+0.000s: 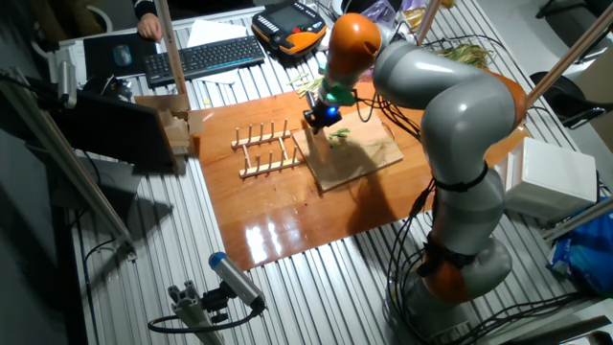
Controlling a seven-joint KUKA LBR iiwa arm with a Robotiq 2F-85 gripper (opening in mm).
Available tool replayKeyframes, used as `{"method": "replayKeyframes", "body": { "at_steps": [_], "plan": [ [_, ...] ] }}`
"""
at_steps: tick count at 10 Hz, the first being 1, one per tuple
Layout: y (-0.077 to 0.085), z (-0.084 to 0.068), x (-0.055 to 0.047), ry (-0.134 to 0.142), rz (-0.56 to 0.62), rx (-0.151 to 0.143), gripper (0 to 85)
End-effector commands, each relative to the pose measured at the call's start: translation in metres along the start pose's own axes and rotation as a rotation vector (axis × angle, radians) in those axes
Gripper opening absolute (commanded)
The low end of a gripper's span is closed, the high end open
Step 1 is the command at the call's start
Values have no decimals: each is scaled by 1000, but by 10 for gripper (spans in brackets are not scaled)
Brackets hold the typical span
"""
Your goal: Chop the green garlic
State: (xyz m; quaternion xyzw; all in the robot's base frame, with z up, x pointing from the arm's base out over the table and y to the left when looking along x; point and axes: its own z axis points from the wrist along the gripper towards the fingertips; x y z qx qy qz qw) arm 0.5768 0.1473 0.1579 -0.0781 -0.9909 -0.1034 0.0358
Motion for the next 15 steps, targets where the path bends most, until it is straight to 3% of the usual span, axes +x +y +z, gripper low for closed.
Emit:
{"method": "replayKeyframes", "body": {
  "at_steps": [1,2,3,5,6,8,9,11,13,14,15],
  "plan": [
    [0,0,0,7,-13,-41,0],
    [0,0,0,8,-12,-77,0],
    [0,0,0,7,-17,-88,0],
    [0,0,0,21,-34,-141,0],
    [0,0,0,45,-40,-159,0],
    [3,-2,0,73,-15,-154,0],
    [16,-12,1,62,-5,-144,0],
    [36,-29,1,24,13,-150,0],
    [49,-30,-1,-60,-2,-146,0],
    [55,-29,-4,-81,-21,-125,0],
    [60,-27,-6,-93,-60,-83,0]
  ]
}}
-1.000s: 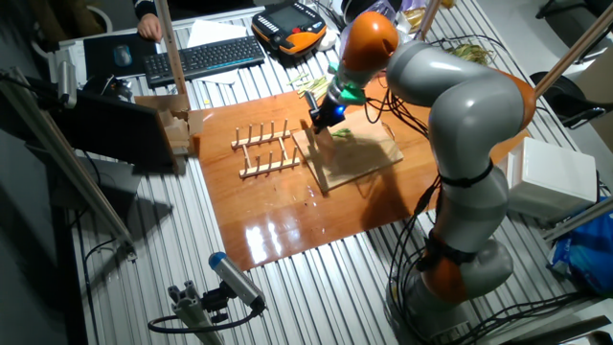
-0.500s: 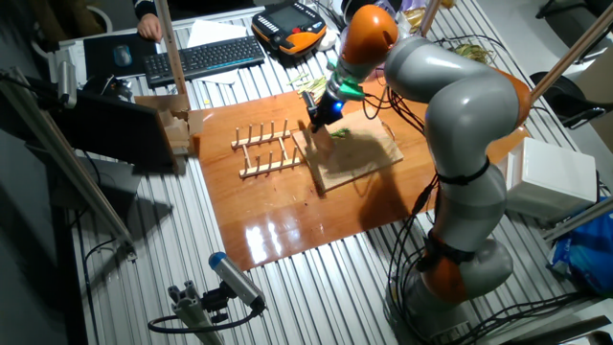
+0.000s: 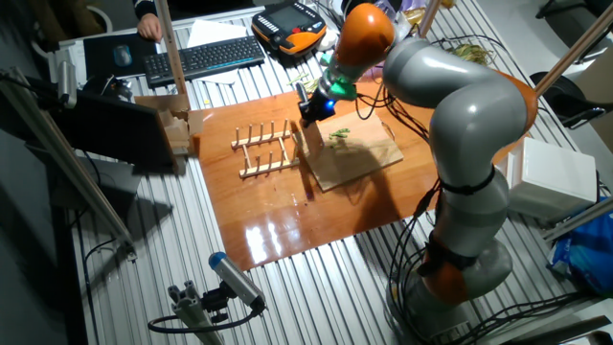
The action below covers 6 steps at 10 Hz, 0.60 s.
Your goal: Chop the green garlic
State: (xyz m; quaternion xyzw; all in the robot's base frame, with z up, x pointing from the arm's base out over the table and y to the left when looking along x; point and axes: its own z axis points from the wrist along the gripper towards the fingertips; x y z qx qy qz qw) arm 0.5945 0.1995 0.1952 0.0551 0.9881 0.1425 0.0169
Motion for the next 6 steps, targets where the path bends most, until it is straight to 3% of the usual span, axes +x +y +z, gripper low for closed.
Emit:
{"method": "replayKeyframes", "body": {
  "at_steps": [1,4,6],
  "plan": [
    [3,2,-2,-6,-14,4,0],
    [14,13,0,-16,-20,40,0],
    [19,25,0,-49,-21,64,0]
  ]
}}
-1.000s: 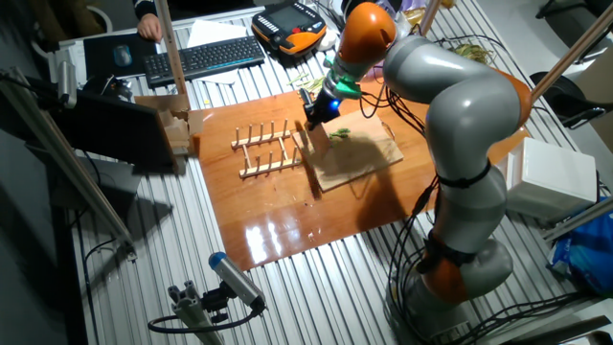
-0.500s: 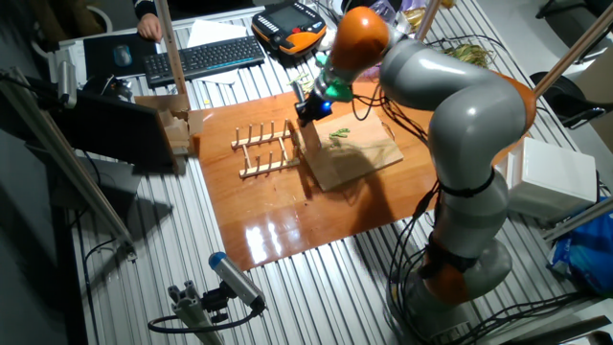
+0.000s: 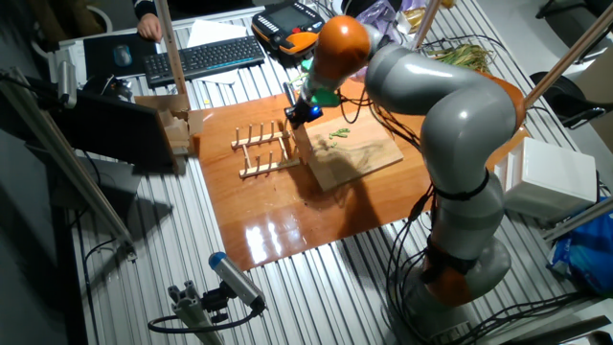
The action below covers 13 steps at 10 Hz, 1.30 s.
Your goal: Chop the green garlic
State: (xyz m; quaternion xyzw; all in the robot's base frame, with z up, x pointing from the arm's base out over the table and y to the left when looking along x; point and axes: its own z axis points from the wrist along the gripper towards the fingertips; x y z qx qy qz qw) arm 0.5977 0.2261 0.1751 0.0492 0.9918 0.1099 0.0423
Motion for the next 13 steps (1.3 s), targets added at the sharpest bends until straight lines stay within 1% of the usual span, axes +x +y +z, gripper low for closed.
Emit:
{"method": "replayKeyframes", "body": {
  "at_steps": [1,3,5,7,9,11,12,13],
  "plan": [
    [1,5,-1,-12,4,-1,0],
    [5,13,-4,-35,5,0,0],
    [5,21,-5,-58,4,-4,0],
    [5,19,-5,-57,2,-1,0],
    [5,17,-4,-50,-4,-6,0],
    [5,13,-3,-57,-7,-1,0],
    [4,12,-3,-48,-11,6,0],
    [3,11,-3,-45,-14,1,0]
  ]
}}
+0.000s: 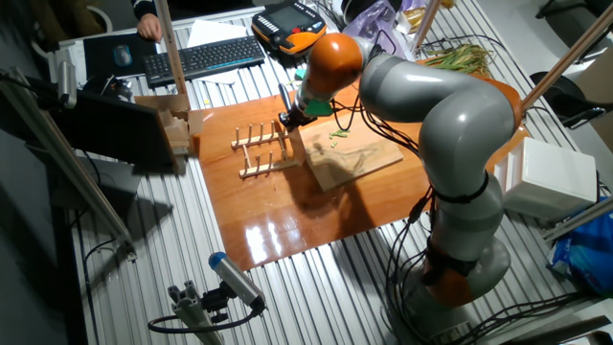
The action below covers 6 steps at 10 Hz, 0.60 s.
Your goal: Chop the green garlic
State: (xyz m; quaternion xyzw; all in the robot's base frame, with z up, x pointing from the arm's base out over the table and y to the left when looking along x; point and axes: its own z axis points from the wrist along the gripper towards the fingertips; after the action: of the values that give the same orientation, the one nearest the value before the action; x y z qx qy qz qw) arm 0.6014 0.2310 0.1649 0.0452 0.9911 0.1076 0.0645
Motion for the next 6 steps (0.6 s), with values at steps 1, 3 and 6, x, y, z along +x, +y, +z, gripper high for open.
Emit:
{"method": "replayKeyframes", "body": {
  "at_steps": [1,3,6],
  "plan": [
    [0,-1,0,6,1,1,0],
    [0,-1,0,19,7,-3,0],
    [0,-1,0,55,5,26,0]
  ]
}}
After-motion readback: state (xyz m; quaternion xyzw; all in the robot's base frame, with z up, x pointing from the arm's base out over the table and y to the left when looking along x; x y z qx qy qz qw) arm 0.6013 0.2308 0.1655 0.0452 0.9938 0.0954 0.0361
